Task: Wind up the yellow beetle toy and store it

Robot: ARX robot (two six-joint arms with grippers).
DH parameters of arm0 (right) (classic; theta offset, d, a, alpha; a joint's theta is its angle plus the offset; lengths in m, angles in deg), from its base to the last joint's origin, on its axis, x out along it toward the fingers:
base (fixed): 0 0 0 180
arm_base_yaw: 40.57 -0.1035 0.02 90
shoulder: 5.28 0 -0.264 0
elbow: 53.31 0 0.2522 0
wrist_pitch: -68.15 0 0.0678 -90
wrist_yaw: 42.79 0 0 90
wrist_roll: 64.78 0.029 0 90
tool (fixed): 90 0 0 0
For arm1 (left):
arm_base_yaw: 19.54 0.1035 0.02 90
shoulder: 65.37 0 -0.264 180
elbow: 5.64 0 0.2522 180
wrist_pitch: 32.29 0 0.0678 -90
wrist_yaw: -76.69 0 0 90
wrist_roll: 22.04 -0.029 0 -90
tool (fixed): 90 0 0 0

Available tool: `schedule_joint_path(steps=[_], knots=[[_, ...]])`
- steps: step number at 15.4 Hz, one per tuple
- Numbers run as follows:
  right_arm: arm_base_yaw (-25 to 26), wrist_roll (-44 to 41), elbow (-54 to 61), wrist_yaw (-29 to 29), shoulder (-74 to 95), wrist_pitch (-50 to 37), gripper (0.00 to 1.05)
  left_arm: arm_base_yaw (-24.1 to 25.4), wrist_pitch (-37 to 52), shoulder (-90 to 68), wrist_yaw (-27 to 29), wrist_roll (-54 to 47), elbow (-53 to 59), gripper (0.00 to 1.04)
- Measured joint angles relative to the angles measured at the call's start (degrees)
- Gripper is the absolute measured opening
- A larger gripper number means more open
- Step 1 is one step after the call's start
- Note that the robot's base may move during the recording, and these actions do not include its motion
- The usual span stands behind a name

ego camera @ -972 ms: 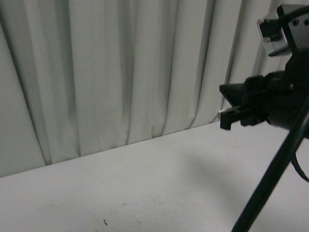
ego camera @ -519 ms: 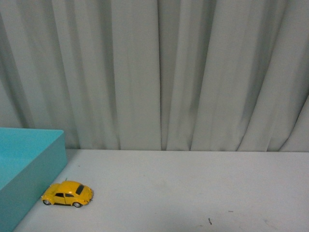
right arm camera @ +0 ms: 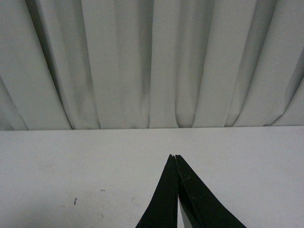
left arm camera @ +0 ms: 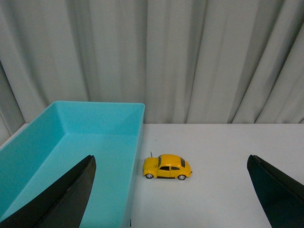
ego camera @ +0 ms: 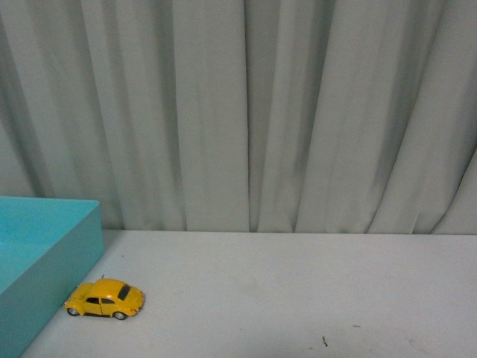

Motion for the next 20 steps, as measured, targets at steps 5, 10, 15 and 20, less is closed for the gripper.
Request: schedule_joint_path(steps=[5,10,15,20], knots=[[0.00,0.00,0.02,0.00,-10.69,10.16,0.02,0.00,0.00,0.00,0.00,0.00,0.00,0.98],[0.00,0.00,0.02,0.00,-16.83,16.15,0.02,0.00,0.00,0.00,0.00,0.00,0.00,0.98],[0.00,0.00,0.02,0.00,-19.34,18.69,0.02,0.00,0.00,0.00,0.00,0.00,0.00,0.98],[0.00,0.00,0.00,0.04,-31.34,31.15,0.02,0.00,0.00,0.00,-0.02,0.00,0.00,0.98]])
